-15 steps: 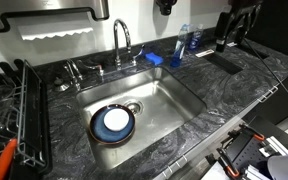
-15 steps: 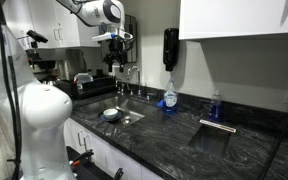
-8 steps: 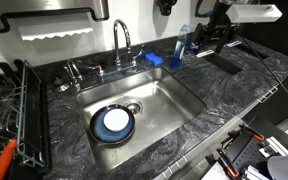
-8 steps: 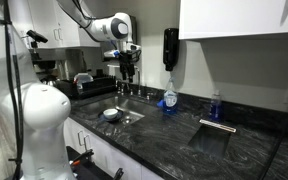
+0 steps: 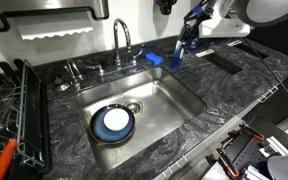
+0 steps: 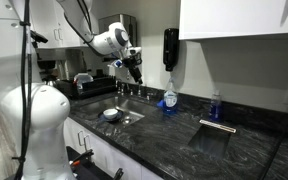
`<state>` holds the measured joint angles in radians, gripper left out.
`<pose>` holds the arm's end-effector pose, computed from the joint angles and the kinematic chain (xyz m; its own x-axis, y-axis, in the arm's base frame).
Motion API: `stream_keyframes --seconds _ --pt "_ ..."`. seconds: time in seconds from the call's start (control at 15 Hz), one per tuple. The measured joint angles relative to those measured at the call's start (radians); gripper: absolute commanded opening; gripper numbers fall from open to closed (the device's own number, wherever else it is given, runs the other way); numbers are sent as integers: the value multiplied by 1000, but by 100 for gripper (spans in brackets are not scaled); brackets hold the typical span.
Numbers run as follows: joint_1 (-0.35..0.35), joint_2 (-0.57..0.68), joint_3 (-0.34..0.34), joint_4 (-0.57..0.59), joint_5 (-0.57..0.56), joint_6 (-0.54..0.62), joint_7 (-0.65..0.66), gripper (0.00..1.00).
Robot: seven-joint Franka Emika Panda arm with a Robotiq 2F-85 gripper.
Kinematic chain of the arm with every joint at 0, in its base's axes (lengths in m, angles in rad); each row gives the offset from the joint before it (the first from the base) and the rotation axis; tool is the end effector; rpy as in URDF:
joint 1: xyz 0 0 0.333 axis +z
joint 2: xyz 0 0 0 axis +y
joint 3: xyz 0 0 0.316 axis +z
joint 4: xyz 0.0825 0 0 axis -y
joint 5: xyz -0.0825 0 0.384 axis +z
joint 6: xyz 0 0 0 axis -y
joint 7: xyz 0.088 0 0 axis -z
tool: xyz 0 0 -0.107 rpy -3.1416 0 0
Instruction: Move the left bottle and the blue sponge closer to you, respectively
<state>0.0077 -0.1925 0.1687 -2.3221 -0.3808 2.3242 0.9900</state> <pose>0.4909 0.0826 0.4373 0.7872 -0.4969 0.3652 -0.5558 -0.8283 0.0710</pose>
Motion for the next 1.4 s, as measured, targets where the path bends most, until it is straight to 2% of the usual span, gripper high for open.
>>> stream_keyframes --seconds 0.07,0.2,0.53,0.93,1.13,1.4 --pt "-12 13 0 3 -74 2 61 100" --pt "-23 39 -7 11 -120 -11 94 100" --pt "-24 53 -11 22 -122 -8 106 100" --pt "-26 99 -53 27 -131 24 249 100" --pt "-26 161 -69 44 -226 76 378 100" --pt "-14 237 -78 107 -409 97 532 100"
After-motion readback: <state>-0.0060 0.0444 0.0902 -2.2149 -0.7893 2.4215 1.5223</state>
